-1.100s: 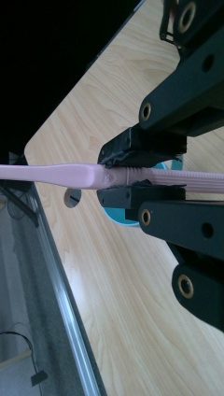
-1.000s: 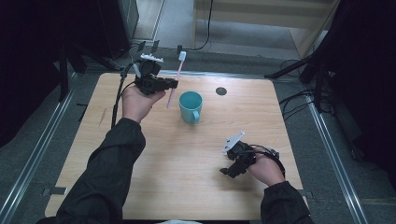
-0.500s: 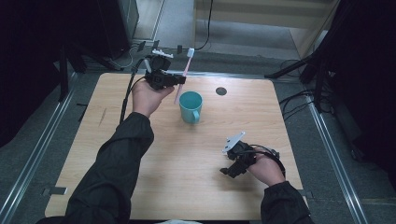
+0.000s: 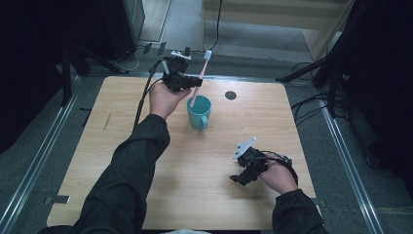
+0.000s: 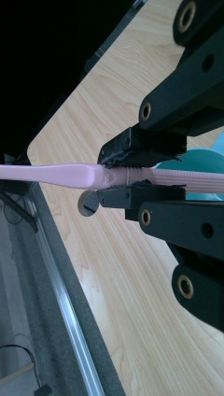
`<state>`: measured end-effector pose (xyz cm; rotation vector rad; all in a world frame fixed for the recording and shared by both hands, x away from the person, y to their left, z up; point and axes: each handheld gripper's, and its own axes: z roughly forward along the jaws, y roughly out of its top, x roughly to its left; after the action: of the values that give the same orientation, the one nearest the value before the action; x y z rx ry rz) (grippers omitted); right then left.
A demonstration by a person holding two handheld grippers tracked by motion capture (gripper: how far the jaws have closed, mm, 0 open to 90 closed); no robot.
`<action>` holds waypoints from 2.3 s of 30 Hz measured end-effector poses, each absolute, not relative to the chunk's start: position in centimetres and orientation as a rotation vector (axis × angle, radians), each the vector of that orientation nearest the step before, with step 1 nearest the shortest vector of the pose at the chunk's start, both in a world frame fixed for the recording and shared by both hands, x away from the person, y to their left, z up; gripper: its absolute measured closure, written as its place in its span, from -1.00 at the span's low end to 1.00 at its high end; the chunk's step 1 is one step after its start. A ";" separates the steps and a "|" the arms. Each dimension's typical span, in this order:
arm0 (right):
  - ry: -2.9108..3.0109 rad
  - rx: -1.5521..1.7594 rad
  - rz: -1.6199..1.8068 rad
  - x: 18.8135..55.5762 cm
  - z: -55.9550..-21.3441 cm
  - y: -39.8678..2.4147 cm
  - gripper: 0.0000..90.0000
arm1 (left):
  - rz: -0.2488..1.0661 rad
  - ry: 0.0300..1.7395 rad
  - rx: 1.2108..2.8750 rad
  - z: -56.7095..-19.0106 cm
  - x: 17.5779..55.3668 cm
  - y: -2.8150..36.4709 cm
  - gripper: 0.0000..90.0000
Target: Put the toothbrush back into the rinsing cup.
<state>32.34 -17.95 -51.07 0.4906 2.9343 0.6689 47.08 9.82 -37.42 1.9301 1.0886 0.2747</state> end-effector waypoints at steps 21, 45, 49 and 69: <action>2.939 0.490 0.667 32.3 -51.1 -17.8 -0.55 | 0.241 1.105 1.975 -40.2 48.8 8.3 0.75; 2.944 0.481 0.659 32.4 -51.2 -17.7 -0.55 | 0.299 1.135 1.897 -43.5 46.7 9.5 0.74; 2.944 0.478 0.659 32.4 -51.2 -17.7 -0.55 | 0.298 1.137 1.875 -44.0 46.3 9.6 0.74; 2.949 0.476 0.649 32.4 -51.3 -17.6 -0.55 | 0.273 1.155 1.924 -45.8 45.9 9.7 0.73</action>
<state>32.40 -17.60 -51.31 0.4759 2.9488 0.6491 45.94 9.67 -45.77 1.9240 1.1552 0.2729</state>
